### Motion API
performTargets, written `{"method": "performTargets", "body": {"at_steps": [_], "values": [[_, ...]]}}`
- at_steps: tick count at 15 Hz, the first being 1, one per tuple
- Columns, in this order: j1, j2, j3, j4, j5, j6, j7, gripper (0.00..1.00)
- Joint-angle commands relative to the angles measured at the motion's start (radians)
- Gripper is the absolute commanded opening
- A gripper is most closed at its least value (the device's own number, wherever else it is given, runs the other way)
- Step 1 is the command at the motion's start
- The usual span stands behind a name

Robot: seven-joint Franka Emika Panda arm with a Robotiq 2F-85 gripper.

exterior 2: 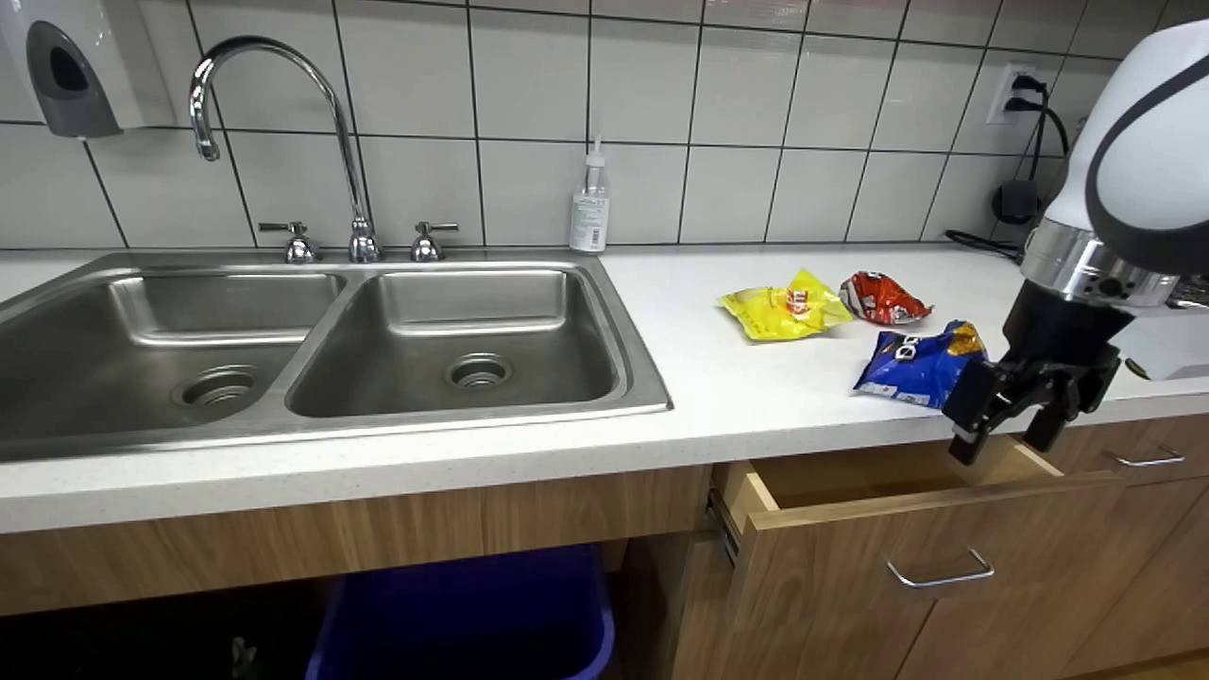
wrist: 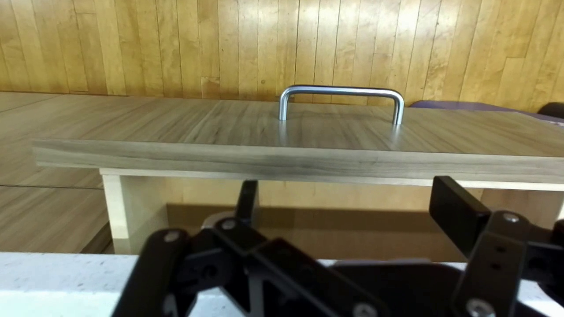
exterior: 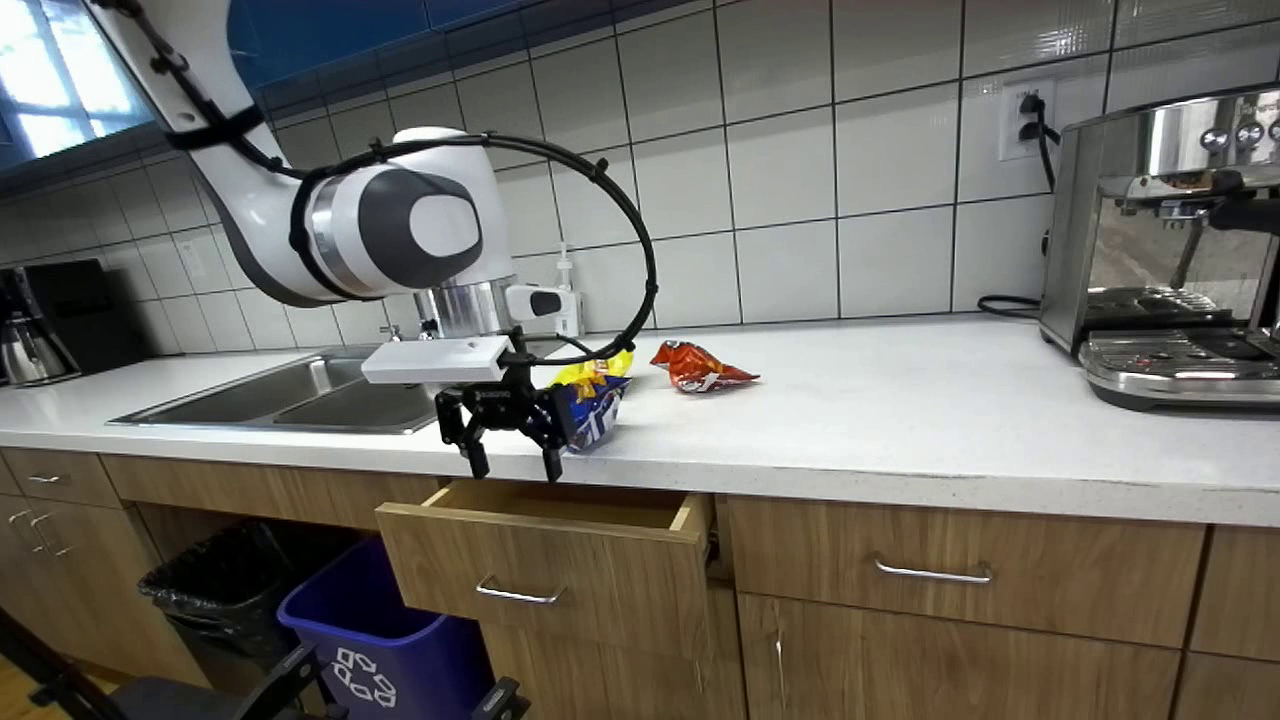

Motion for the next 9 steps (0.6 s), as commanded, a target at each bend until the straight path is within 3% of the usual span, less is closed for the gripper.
{"method": "performTargets", "body": {"at_steps": [1,9], "values": [[-0.020,0.065,0.017,0.045,-0.038,0.044,0.036,1.00],[-0.010,0.145,0.008,0.076,-0.060,0.112,0.057,1.00]]}}
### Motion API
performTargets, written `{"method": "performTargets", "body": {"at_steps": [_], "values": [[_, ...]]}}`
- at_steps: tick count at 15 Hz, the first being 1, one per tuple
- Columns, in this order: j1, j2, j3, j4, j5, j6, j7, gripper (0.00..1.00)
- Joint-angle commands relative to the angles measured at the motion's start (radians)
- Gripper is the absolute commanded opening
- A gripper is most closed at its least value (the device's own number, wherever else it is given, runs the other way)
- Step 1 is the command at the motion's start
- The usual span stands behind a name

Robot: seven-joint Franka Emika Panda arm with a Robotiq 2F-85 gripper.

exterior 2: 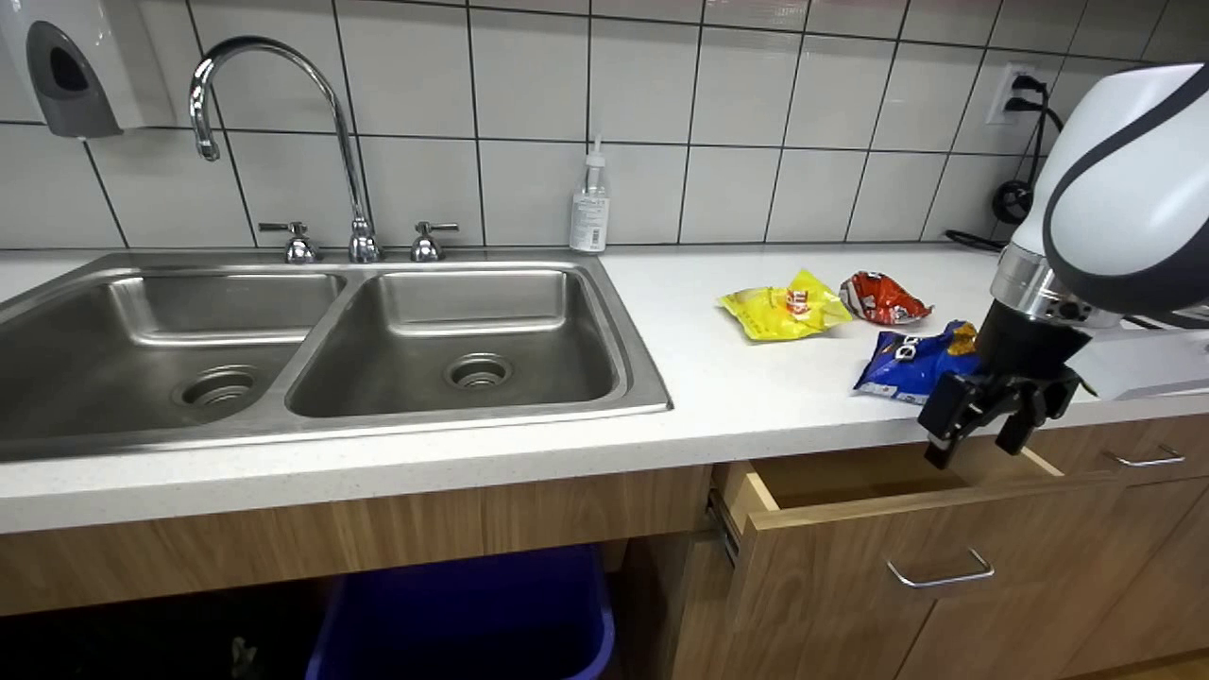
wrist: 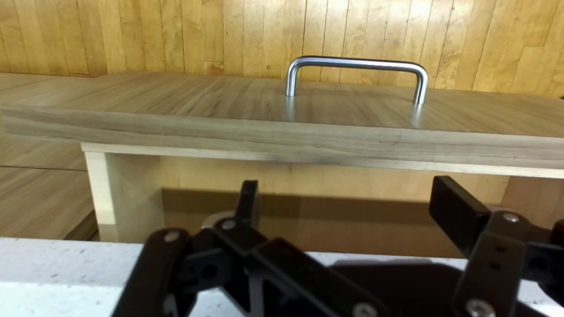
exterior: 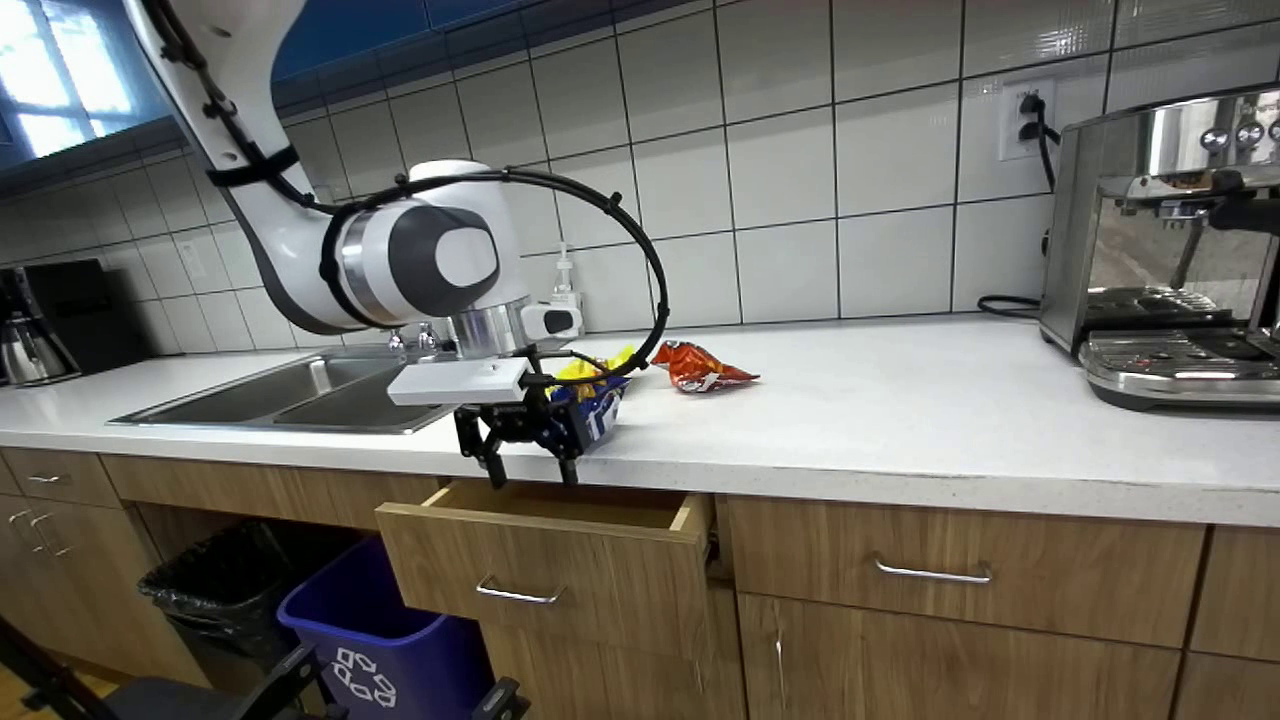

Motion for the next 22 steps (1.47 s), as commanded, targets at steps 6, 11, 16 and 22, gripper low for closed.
{"method": "performTargets", "body": {"at_steps": [6,11,16,22], "values": [[-0.003,0.077,0.003,0.028,-0.038,0.088,0.078,1.00],[-0.001,0.119,-0.003,0.038,-0.034,0.125,0.091,1.00],[0.004,0.161,-0.013,0.052,-0.034,0.150,0.097,1.00],[0.011,0.183,-0.030,0.051,-0.036,0.156,0.098,1.00]]}}
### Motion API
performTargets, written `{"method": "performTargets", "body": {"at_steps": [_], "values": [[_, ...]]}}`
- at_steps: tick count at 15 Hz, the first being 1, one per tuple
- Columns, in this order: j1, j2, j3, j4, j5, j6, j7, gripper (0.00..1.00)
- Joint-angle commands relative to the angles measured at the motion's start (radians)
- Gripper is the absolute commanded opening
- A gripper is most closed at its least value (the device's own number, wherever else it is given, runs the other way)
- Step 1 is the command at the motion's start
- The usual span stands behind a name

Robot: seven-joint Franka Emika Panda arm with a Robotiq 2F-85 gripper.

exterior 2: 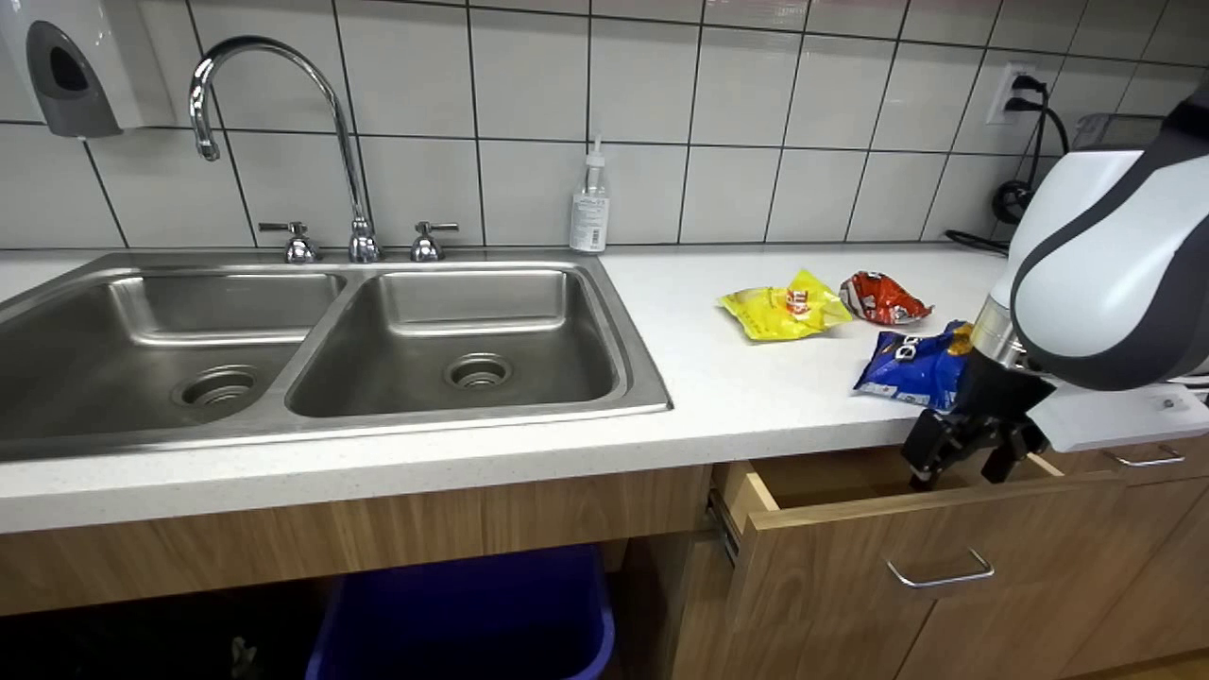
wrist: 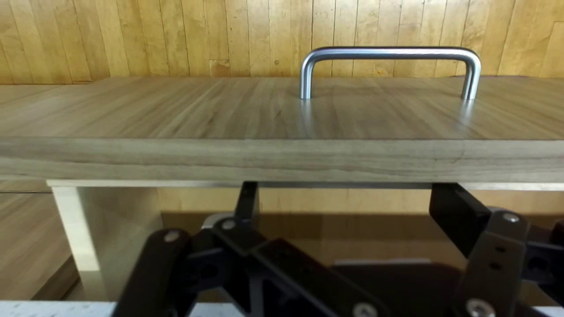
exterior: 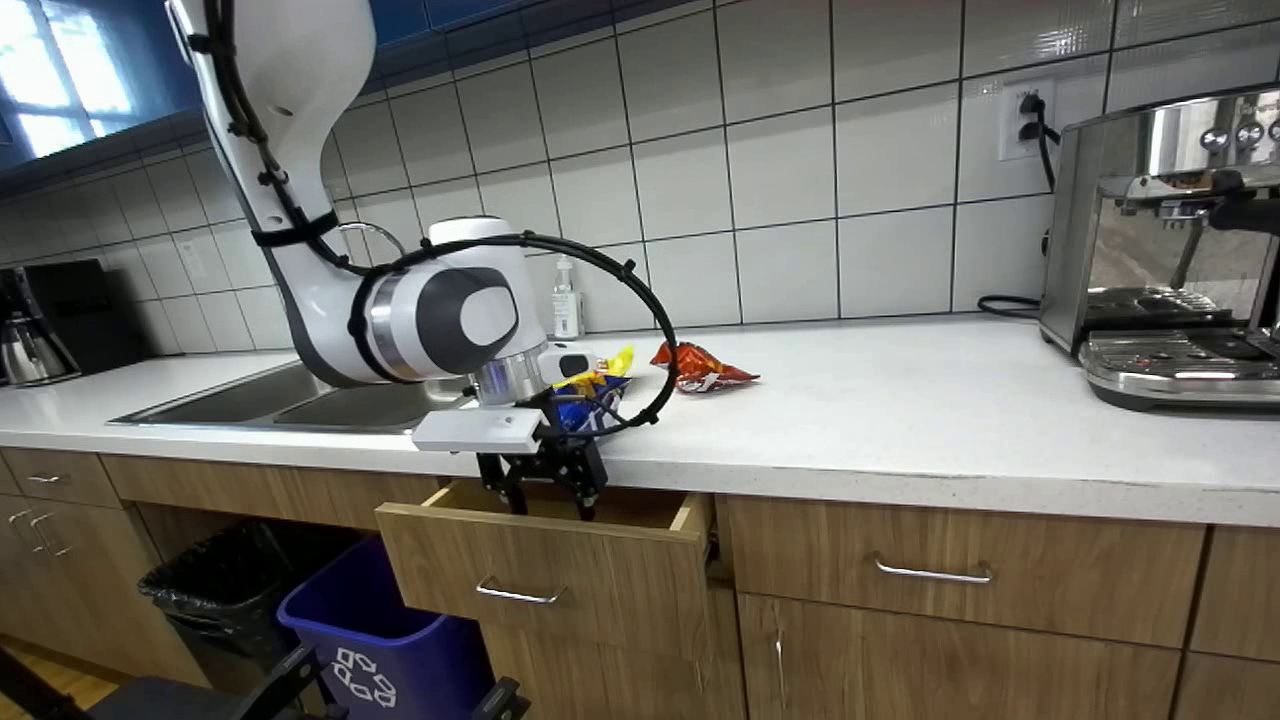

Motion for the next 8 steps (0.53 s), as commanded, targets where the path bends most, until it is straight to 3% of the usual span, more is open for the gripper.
{"method": "performTargets", "body": {"at_steps": [1,8], "values": [[0.008,0.013,-0.015,0.006,-0.024,0.012,0.033,1.00],[0.010,-0.012,-0.019,-0.039,-0.021,0.012,0.037,1.00]]}}
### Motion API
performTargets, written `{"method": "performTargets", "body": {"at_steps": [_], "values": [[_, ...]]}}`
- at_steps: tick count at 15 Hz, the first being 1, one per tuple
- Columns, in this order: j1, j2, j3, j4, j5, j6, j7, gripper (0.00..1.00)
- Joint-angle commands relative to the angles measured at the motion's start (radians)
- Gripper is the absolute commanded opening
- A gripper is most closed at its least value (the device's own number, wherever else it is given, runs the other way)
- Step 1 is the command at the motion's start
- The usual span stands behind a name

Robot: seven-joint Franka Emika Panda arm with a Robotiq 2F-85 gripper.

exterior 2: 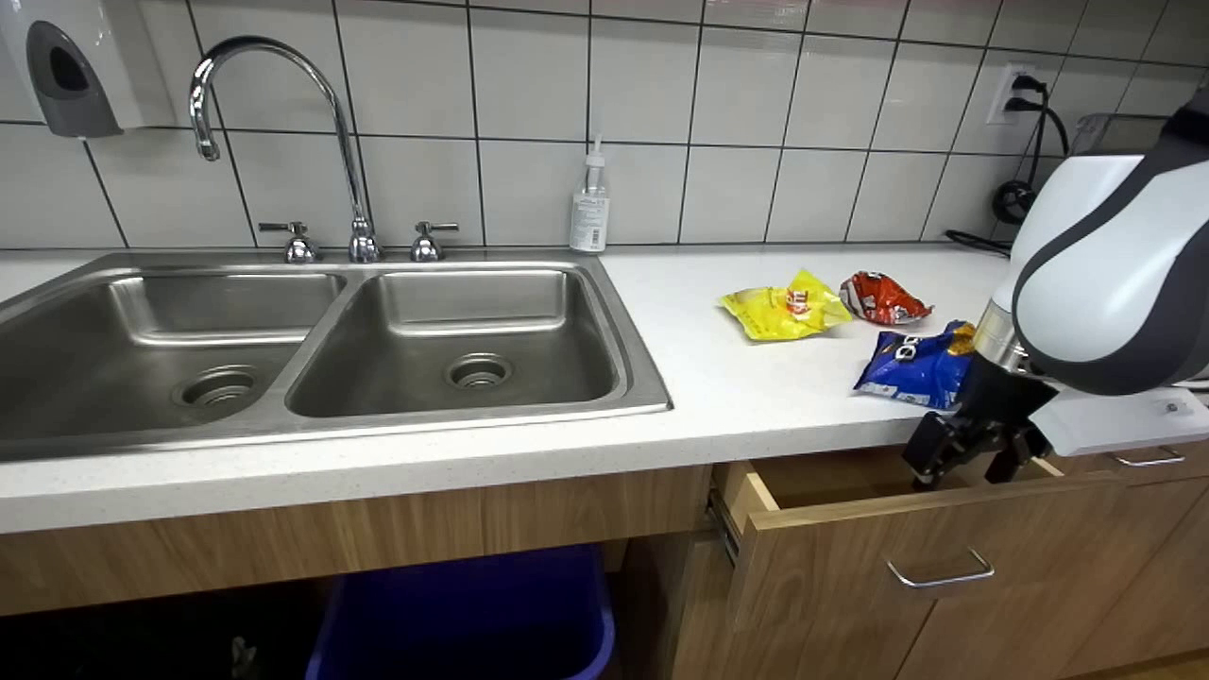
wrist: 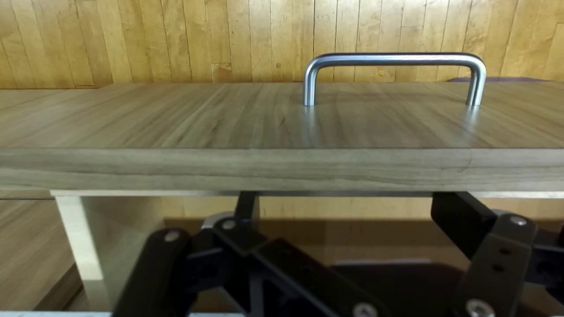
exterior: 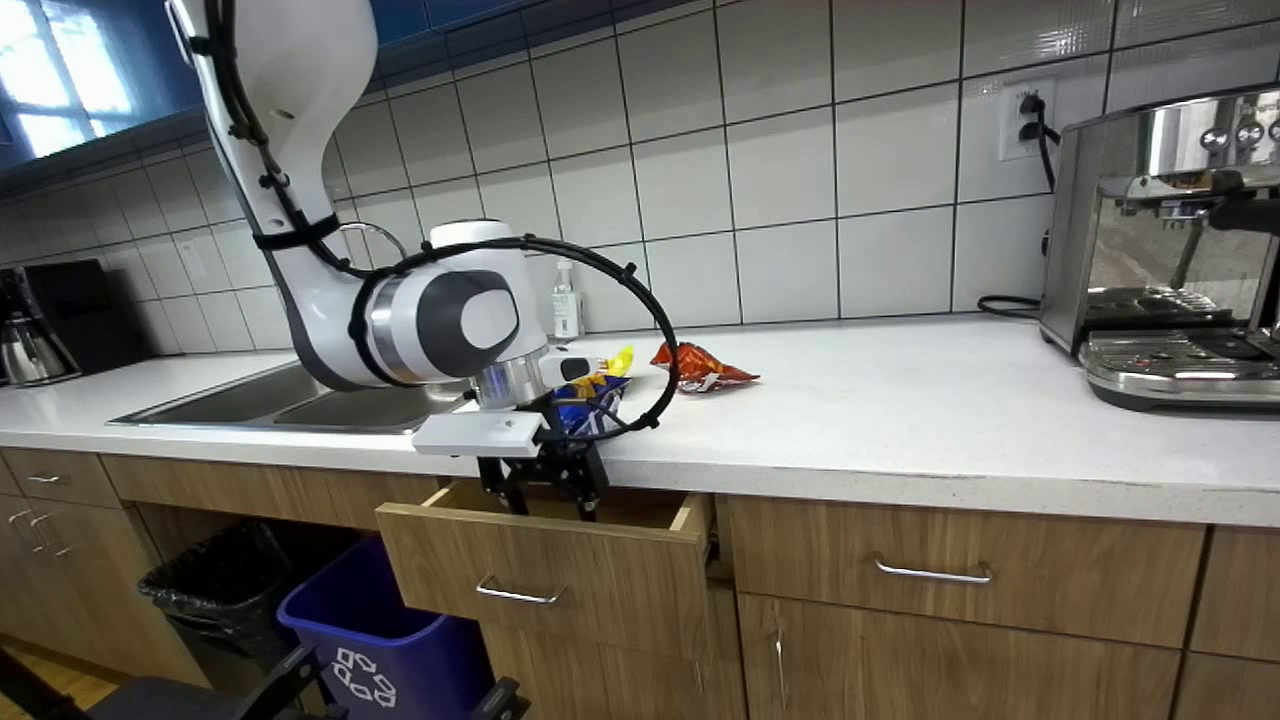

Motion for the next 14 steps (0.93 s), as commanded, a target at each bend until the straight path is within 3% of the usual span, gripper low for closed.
{"method": "performTargets", "body": {"at_steps": [1,14], "values": [[0.003,-0.020,-0.008,-0.039,-0.018,0.009,0.034,1.00],[0.026,-0.075,-0.021,-0.161,-0.010,0.091,0.052,1.00]]}}
